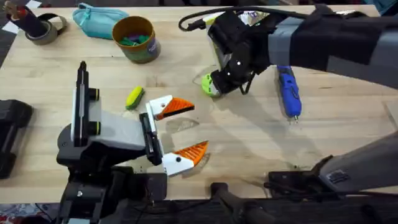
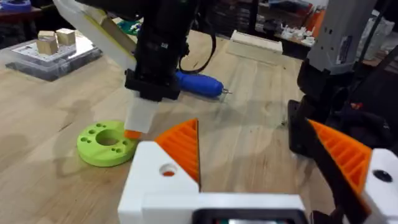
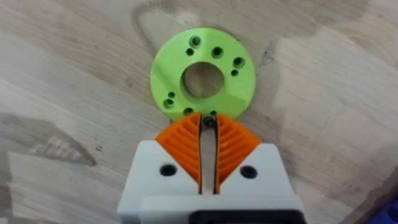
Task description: Pick up the gripper from the table and insert it into the empty holder that is missing its gripper. Then pick up a screw, insert it into the mounting hole, and use the screwdriver to tighten it. Finally, clean up the table by picking up the vegetable and placing it into the bucket.
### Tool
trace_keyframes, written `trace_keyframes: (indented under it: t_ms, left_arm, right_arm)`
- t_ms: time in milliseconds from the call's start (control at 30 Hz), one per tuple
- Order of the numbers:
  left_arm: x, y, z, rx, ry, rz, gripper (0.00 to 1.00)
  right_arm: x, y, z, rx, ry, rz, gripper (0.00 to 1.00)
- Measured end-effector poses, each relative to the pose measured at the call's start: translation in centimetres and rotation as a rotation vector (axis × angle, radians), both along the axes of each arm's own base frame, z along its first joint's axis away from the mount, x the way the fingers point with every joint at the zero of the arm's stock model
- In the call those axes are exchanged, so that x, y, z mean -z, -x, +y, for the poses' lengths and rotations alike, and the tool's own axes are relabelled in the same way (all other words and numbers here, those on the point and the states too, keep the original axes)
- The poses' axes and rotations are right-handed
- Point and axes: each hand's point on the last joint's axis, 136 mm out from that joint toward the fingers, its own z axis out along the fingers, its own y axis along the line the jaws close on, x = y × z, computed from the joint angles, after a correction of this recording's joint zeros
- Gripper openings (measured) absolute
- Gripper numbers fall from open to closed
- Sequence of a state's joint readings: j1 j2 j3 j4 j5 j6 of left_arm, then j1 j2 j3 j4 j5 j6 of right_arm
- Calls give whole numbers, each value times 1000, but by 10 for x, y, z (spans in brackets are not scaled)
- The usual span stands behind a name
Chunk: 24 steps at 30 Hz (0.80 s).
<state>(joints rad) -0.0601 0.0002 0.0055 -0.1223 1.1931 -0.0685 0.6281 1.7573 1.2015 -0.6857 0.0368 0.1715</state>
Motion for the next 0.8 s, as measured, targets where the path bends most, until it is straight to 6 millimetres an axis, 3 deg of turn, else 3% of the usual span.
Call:
trace_keyframes:
  t_ms: [133, 800]
  left_arm:
    - [0, 0, 0, 0, 0, 0, 987]
    - [0, 0, 0, 0, 0, 0, 986]
  right_arm:
    - [0, 0, 0, 1, -1, 0, 10]
    - [-1, -3, 2, 0, -8, -11, 7]
